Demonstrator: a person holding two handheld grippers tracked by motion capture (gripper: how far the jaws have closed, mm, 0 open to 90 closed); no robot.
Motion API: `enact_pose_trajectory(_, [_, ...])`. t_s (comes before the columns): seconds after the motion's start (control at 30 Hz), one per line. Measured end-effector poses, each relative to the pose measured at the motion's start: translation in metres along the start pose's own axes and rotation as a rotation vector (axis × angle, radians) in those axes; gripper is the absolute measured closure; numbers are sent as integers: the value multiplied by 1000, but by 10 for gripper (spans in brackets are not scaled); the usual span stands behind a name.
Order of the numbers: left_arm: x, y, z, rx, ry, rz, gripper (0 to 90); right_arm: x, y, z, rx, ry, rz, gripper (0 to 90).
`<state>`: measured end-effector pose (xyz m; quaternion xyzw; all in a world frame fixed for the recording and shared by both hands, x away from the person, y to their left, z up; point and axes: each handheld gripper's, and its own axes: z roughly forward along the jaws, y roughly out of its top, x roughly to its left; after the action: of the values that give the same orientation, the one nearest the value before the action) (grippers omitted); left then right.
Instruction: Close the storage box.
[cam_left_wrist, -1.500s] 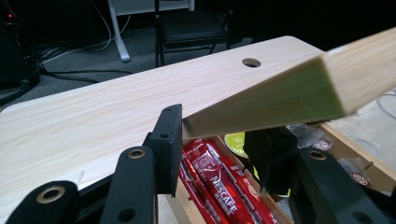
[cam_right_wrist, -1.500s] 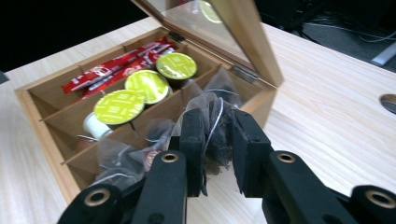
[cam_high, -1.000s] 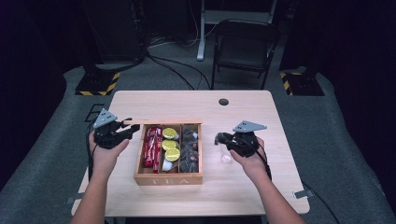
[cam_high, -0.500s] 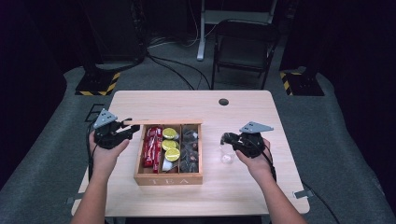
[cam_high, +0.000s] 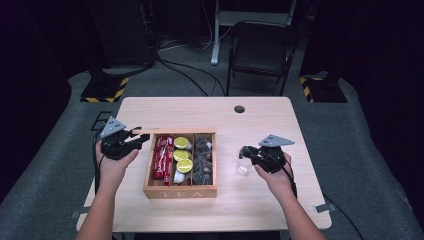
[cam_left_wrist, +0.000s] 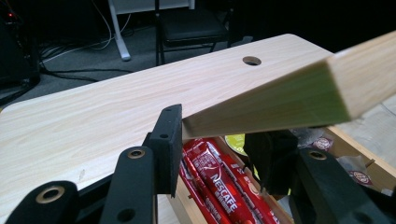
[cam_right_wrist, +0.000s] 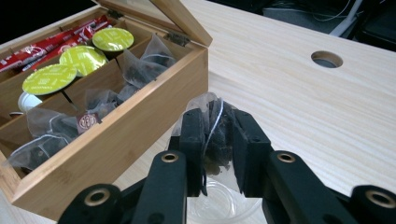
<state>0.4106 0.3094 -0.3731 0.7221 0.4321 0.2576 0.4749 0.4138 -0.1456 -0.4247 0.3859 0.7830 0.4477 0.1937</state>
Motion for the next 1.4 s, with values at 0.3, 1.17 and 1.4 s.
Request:
enact_pose_trajectory(0.3, [0, -1, 0, 4, -3, 2, 571, 0, -6, 5, 19, -2, -9, 754])
enact_pose_trajectory(1.17, [-4, -5, -1, 13, 12, 12, 571, -3, -11, 10, 36, -11, 23, 676])
enact_pose_trajectory(1.4, [-4, -5, -1, 14, 11, 12, 571, -5, -2, 5, 8, 18, 38, 608])
